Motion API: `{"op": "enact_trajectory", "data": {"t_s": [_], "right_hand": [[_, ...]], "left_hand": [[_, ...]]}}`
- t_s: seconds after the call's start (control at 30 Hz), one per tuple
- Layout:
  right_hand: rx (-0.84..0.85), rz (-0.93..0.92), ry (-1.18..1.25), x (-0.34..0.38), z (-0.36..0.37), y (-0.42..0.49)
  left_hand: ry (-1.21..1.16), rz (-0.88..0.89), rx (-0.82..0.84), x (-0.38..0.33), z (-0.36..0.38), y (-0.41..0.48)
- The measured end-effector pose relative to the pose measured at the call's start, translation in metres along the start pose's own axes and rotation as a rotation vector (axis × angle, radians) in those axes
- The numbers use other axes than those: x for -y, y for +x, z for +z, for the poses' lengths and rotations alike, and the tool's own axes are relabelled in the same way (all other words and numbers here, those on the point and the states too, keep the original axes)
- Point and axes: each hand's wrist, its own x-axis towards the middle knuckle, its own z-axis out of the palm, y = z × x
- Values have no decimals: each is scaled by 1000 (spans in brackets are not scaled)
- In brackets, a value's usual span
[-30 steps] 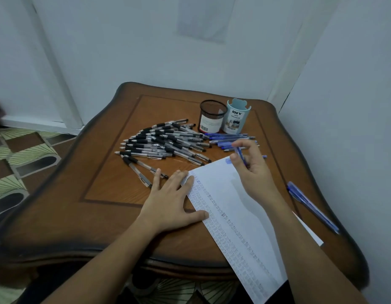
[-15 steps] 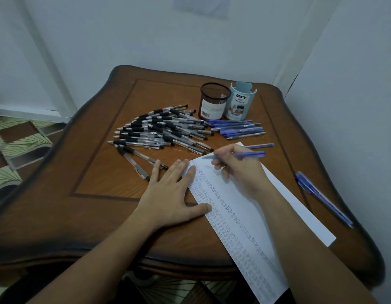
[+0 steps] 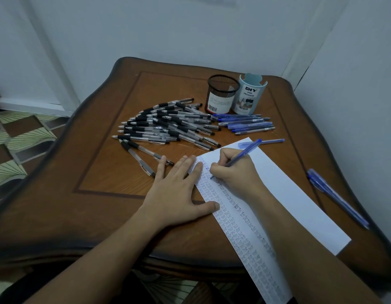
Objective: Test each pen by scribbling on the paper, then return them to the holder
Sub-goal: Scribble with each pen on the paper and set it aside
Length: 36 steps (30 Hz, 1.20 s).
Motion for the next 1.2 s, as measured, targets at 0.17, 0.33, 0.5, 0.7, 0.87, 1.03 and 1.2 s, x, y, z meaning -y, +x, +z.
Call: {"op": "enact_trajectory", "data": {"t_s": [0.17,0.33,0.5,0.7,0.87,1.03,1.2], "right_hand": [[-3,-17,21,-2,2,1],[-5,-23,-9,-1,2,0],[14,-15,4,0,2,-2],[5,-16,-12,-1,1,-1],[-10,-27,-21,0,1,-1],[-18,-47,-38,-1,2,-2],[-8,-34,-37,-1,0,-1]], "left_hand": [[-2,-2,8,0,0,0],[-10,1,7,-1,-1,1],[-32,3,-2,-1,-1,0],[-18,0,-1,-1,-1,0],[-34,-1,-12,-1,-2,0],[-9,-6,5,-1,-2,0],[-8,-6,3,-2,-3,0]]}}
